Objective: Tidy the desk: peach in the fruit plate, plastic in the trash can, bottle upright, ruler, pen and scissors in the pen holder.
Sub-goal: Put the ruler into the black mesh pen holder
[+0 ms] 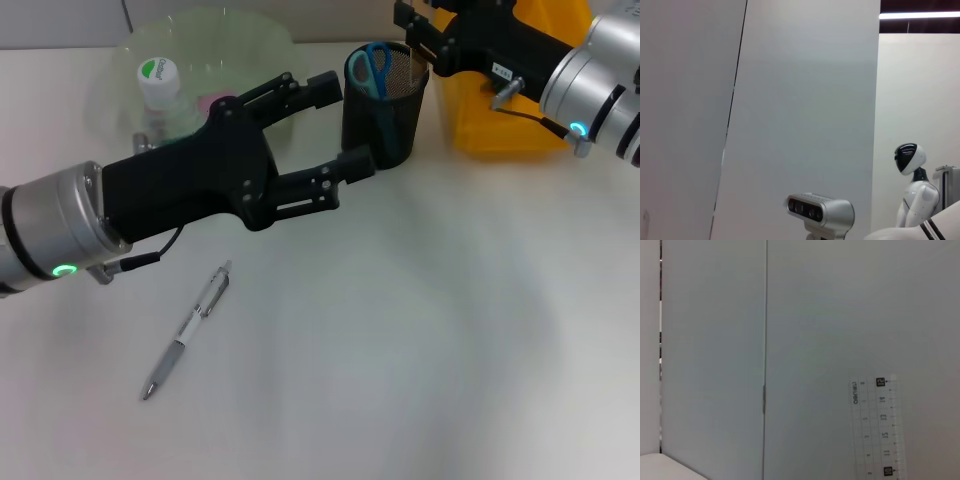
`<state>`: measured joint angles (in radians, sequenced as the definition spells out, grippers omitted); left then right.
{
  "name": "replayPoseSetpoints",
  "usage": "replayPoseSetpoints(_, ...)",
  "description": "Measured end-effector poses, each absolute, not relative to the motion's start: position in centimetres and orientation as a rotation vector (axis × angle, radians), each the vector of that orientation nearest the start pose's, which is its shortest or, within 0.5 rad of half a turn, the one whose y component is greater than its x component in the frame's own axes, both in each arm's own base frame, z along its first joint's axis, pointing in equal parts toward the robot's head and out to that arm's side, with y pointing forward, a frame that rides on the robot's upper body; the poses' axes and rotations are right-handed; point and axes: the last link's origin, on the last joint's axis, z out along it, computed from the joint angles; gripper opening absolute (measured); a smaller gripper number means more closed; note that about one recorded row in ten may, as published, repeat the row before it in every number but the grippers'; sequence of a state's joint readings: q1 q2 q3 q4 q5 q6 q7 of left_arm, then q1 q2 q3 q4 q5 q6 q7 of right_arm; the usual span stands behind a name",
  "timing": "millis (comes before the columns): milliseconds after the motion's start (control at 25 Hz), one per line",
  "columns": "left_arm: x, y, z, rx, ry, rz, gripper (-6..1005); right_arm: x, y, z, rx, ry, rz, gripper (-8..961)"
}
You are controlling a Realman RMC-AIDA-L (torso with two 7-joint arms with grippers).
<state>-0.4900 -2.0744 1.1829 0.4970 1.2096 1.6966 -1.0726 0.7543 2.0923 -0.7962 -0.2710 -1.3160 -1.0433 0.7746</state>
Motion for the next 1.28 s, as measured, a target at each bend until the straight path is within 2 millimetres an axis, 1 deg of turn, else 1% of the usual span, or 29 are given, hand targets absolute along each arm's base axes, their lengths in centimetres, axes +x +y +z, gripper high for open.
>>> replayPoseSetpoints(360, -19.4, 31.0, -1.7, -2.593, -0.235, -1.392, 835, 20.4, 42.5, -3.2, -2.216, 0.339, 0.807, 463)
replayPoseSetpoints(520, -19.5, 31.1, -1.6, -2.583, -0.236, -1.389, 835, 20.0, 42.6, -3.8, -2.232, 0.316, 0.792, 475)
replayPoseSetpoints(760, -19.5, 31.2, -1.6, -2.582, -0.235, -1.387, 834, 20.1, 42.7, -4.4, -2.239, 0.327, 0.755, 492)
replayPoseSetpoints(1280, -19.6, 31.0, -1.6, -2.583, -0.239, -1.388, 834, 20.2, 42.5, -4.9, -2.251, 0.352, 0.752, 531)
